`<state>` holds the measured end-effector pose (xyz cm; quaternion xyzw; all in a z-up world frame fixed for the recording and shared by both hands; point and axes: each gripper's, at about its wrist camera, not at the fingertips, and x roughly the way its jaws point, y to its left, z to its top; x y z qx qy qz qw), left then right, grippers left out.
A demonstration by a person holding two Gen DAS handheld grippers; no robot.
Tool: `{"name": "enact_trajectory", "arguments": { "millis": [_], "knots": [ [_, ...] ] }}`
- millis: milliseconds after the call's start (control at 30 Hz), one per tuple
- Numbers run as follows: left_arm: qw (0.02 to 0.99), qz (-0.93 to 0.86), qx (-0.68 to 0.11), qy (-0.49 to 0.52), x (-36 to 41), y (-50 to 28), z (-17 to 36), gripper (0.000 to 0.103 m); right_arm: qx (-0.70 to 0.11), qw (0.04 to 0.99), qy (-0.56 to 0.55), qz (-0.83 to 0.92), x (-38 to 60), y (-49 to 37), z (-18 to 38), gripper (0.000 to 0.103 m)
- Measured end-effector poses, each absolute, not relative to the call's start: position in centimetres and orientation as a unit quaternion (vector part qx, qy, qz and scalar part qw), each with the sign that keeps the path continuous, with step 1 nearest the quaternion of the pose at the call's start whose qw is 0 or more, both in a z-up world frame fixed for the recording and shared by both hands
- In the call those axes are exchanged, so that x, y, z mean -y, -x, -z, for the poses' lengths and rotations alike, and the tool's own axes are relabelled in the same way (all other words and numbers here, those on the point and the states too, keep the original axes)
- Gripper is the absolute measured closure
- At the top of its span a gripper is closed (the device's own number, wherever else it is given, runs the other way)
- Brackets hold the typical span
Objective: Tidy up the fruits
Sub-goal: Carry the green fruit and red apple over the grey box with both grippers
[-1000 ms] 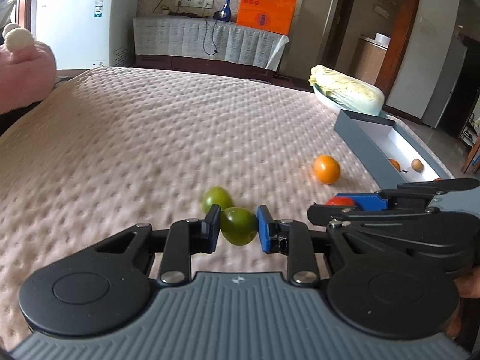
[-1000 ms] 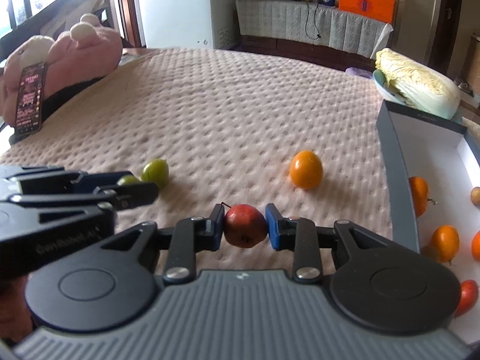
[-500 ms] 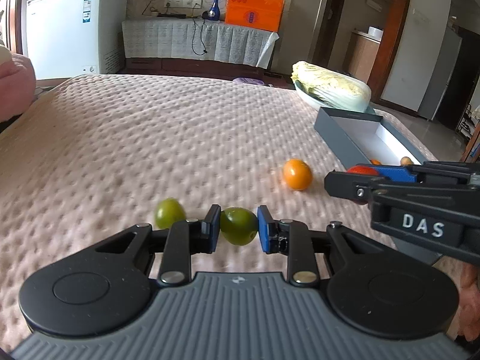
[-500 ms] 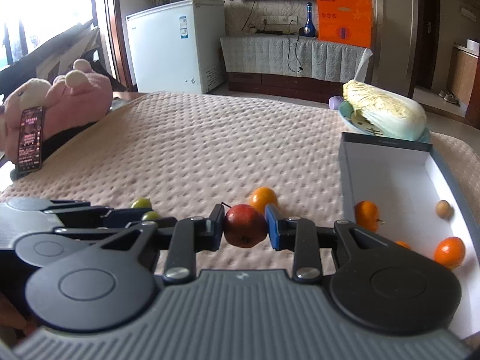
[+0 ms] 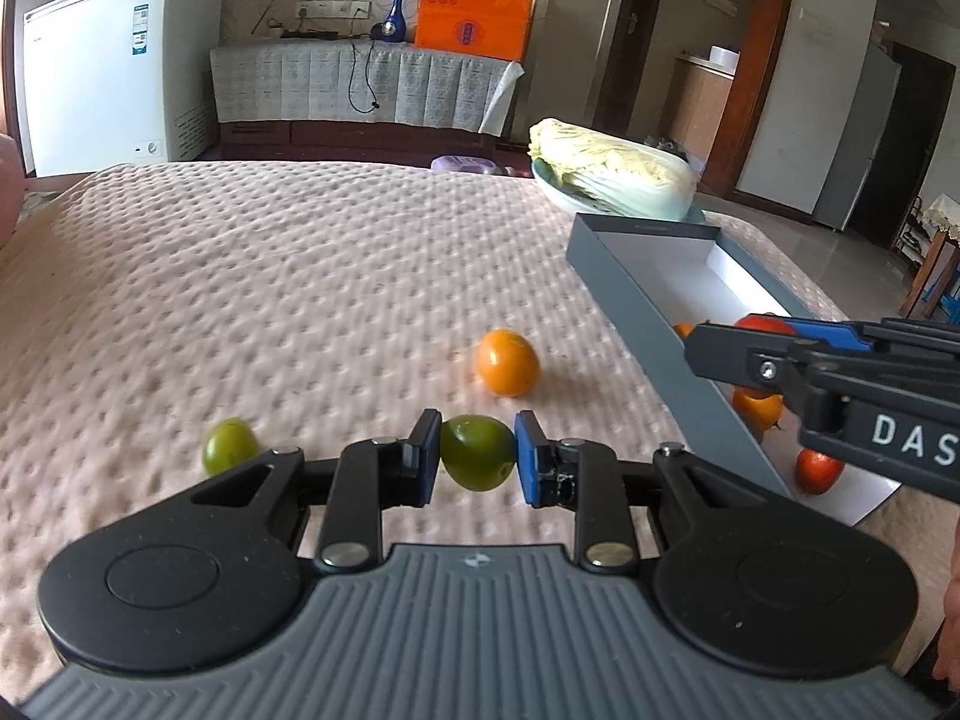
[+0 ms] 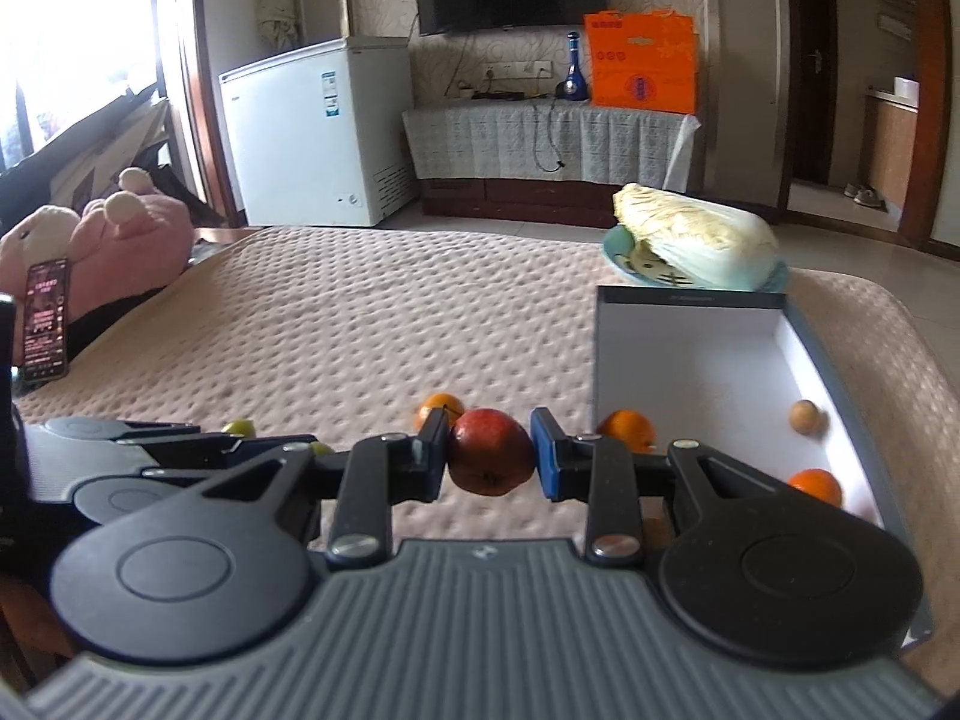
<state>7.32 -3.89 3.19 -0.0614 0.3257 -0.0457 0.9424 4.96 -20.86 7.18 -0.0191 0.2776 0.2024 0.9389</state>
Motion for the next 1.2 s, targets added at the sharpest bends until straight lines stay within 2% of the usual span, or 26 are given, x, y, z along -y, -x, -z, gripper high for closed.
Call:
{"name": "enact_trajectory", "arguments": {
  "millis": [1200],
  "knots": [
    [0.942, 0.122, -0.311, 0.047, 13.3, -9.8, -4.7, 0.072, -0.299, 0.946, -0.006, -0.128, 28.0, -4.8, -6.7, 0.070]
  ]
}}
